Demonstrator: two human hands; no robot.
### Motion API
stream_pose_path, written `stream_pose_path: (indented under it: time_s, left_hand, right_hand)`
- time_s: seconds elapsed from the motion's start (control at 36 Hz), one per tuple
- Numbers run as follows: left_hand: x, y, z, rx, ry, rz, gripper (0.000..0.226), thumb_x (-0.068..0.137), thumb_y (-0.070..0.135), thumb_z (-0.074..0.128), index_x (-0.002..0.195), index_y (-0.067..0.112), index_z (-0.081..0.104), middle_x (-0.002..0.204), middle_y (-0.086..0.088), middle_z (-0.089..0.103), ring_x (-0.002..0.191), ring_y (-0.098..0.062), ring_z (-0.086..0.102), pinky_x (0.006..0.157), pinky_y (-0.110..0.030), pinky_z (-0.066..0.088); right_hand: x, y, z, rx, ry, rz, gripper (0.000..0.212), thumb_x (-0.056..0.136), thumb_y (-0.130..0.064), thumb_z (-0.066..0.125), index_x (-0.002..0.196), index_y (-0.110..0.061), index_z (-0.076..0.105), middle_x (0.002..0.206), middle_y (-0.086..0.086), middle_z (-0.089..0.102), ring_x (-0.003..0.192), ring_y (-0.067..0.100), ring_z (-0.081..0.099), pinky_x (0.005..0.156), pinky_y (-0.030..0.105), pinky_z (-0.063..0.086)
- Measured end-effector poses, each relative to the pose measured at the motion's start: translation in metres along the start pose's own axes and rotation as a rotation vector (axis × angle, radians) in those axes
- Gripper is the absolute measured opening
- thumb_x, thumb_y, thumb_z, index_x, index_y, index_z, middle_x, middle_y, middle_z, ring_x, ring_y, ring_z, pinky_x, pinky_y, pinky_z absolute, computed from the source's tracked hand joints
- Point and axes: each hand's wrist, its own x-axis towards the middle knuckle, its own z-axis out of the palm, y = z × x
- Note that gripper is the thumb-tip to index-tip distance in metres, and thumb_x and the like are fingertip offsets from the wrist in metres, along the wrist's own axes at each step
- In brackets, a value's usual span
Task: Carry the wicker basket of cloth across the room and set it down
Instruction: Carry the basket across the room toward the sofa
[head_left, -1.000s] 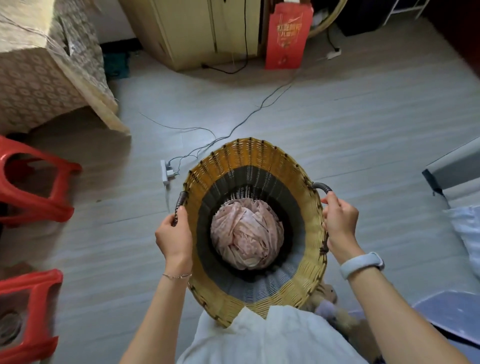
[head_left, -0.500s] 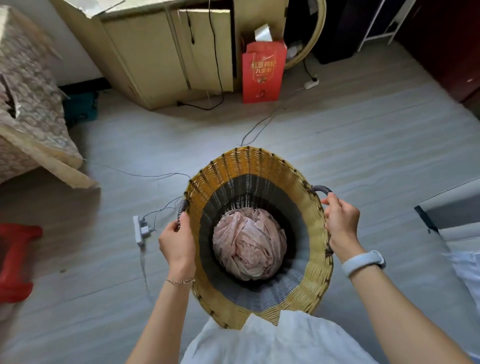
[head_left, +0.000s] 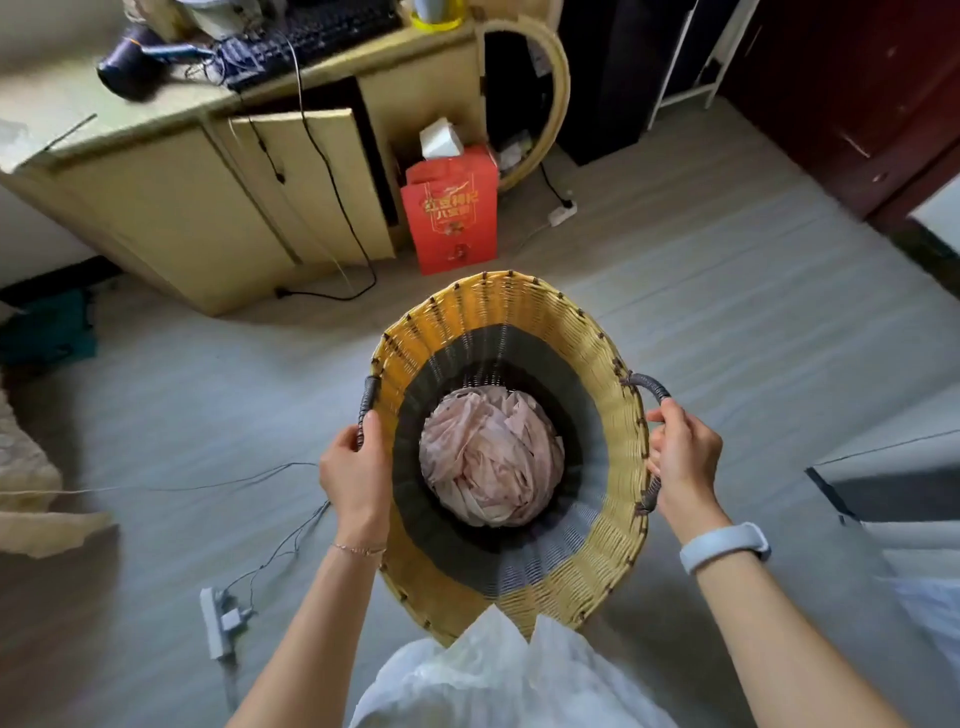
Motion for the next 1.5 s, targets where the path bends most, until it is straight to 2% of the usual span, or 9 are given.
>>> stream_pose_path:
  time_s: [0.28, 0.44, 0.58, 0.75, 0.86, 1.0, 1.19, 1.31, 1.5]
  left_hand:
    - [0.044, 0.095, 0.155, 0.054, -0.033, -0.014, 0.041, 0.087, 0.041, 0.047, 0.066, 0.007, 0.058, 0.066, -0.016, 0.048, 0.065, -0.025, 0.043, 0.062, -0.035, 0.035]
    - [0.056, 0.153, 0.244, 0.061, -0.128, 0.000, 0.041, 0.089, 0.037, 0.049, 0.077, 0.001, 0.065, 0.069, -0.015, 0.054, 0.067, -0.024, 0.047, 0.062, -0.034, 0.038]
    - [0.067, 0.193, 0.314, 0.122, -0.202, 0.061, 0.034, 0.089, 0.034, 0.049, 0.070, 0.007, 0.057, 0.070, -0.016, 0.049, 0.067, -0.024, 0.042, 0.063, -0.035, 0.035]
    - [0.081, 0.245, 0.424, 0.170, -0.353, 0.138, 0.034, 0.088, 0.031, 0.049, 0.064, 0.007, 0.047, 0.063, -0.013, 0.037, 0.058, -0.018, 0.030, 0.059, -0.035, 0.026]
    - [0.087, 0.285, 0.502, 0.204, -0.475, 0.224, 0.031, 0.090, 0.024, 0.048, 0.064, 0.006, 0.044, 0.057, -0.008, 0.031, 0.054, -0.014, 0.024, 0.049, -0.026, 0.022]
    - [0.097, 0.330, 0.601, 0.248, -0.616, 0.235, 0.030, 0.090, 0.027, 0.049, 0.068, 0.006, 0.049, 0.061, -0.012, 0.039, 0.058, -0.019, 0.032, 0.055, -0.031, 0.025]
    - [0.093, 0.373, 0.726, 0.335, -0.728, 0.311, 0.030, 0.088, 0.033, 0.049, 0.070, 0.010, 0.050, 0.069, -0.014, 0.046, 0.064, -0.024, 0.039, 0.061, -0.034, 0.033]
    - [0.069, 0.395, 0.792, 0.382, -0.801, 0.411, 0.037, 0.088, 0.036, 0.049, 0.066, 0.006, 0.049, 0.062, -0.015, 0.041, 0.059, -0.024, 0.035, 0.058, -0.035, 0.030]
    - [-0.007, 0.437, 0.915, 0.420, -0.917, 0.485, 0.041, 0.089, 0.026, 0.050, 0.054, 0.007, 0.037, 0.053, -0.008, 0.032, 0.051, -0.020, 0.026, 0.053, -0.033, 0.022]
  right_hand:
    - [0.163, -0.079, 0.014, -0.046, -0.011, 0.022, 0.030, 0.087, -0.022, 0.047, 0.058, -0.013, 0.052, 0.050, 0.000, 0.036, 0.027, 0.004, 0.030, 0.032, 0.016, 0.024]
    - [0.242, -0.122, -0.001, -0.076, 0.034, 0.001, 0.031, 0.088, -0.023, 0.046, 0.058, -0.015, 0.050, 0.052, 0.001, 0.038, 0.039, 0.008, 0.032, 0.034, 0.017, 0.025]
    - [0.297, -0.146, -0.014, -0.135, 0.087, -0.068, 0.034, 0.090, -0.023, 0.042, 0.057, -0.015, 0.049, 0.051, 0.003, 0.037, 0.048, 0.017, 0.031, 0.048, 0.027, 0.026]
    - [0.378, -0.174, -0.035, -0.139, 0.274, -0.051, 0.032, 0.089, -0.029, 0.043, 0.059, -0.022, 0.054, 0.052, 0.001, 0.046, 0.046, 0.018, 0.041, 0.050, 0.026, 0.031]
    - [0.434, -0.197, -0.050, -0.112, 0.402, -0.026, 0.032, 0.087, -0.032, 0.043, 0.057, -0.025, 0.053, 0.052, -0.002, 0.045, 0.044, 0.012, 0.041, 0.050, 0.028, 0.029]
    - [0.497, -0.230, -0.067, -0.016, 0.564, 0.026, 0.033, 0.091, -0.027, 0.044, 0.060, -0.027, 0.054, 0.047, -0.014, 0.049, 0.040, 0.000, 0.042, 0.051, 0.025, 0.029]
    - [0.567, -0.261, -0.104, 0.048, 0.708, 0.113, 0.034, 0.091, -0.029, 0.044, 0.060, -0.025, 0.055, 0.037, -0.009, 0.044, 0.028, 0.003, 0.038, 0.037, 0.017, 0.028]
    - [0.598, -0.271, -0.135, 0.063, 0.752, 0.128, 0.035, 0.091, -0.031, 0.043, 0.059, -0.023, 0.054, 0.052, 0.003, 0.040, 0.046, 0.016, 0.037, 0.051, 0.032, 0.031]
    - [0.668, -0.296, -0.212, 0.072, 0.801, 0.146, 0.035, 0.092, -0.028, 0.040, 0.063, -0.011, 0.047, 0.057, 0.008, 0.035, 0.052, 0.017, 0.031, 0.051, 0.025, 0.025]
